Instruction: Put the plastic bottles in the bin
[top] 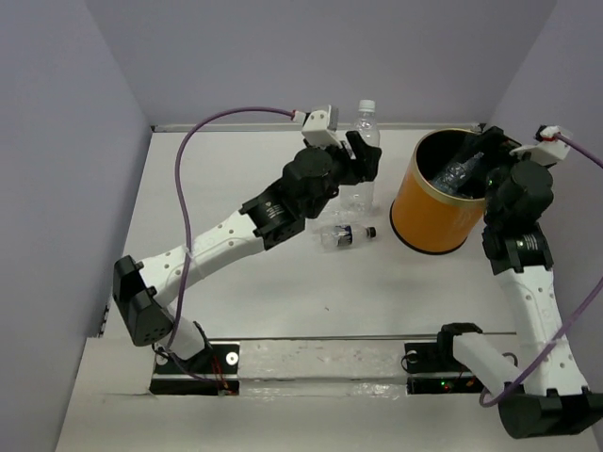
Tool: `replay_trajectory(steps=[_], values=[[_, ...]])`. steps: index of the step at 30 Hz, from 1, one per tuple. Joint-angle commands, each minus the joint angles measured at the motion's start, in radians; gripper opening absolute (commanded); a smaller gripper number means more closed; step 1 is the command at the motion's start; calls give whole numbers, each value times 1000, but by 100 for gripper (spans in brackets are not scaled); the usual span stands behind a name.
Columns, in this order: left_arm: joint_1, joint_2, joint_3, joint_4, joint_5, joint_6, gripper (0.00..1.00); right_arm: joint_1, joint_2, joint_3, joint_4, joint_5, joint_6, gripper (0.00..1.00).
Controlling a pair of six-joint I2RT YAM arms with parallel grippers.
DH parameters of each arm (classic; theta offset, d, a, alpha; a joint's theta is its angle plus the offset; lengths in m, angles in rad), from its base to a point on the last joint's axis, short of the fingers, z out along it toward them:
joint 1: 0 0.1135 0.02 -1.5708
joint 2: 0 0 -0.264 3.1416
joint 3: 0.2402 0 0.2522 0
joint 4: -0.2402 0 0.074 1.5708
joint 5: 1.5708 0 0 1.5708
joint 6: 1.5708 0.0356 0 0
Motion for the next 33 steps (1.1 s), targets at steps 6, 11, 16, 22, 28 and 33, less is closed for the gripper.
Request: replay_trajectory(steps=[6, 11, 16, 22, 28, 33], values=[[-17, 303, 457, 234, 53, 220, 59, -4, -346, -20, -108, -167, 135, 31], [-17, 484, 658, 366, 128, 293, 59, -4, -426, -83, -142, -342, 188, 4], [-17, 669, 828, 479, 183, 358, 59, -4, -496, -135, -141, -452, 214, 1], [-14, 827, 908, 620, 217, 404, 59, -4, -526, -157, -144, -500, 209, 0], [7, 898, 887, 734, 244, 349, 59, -4, -509, -161, -133, -524, 206, 0], [9, 901, 836, 745, 301, 297, 77, -4, -492, -180, -99, -541, 218, 0]])
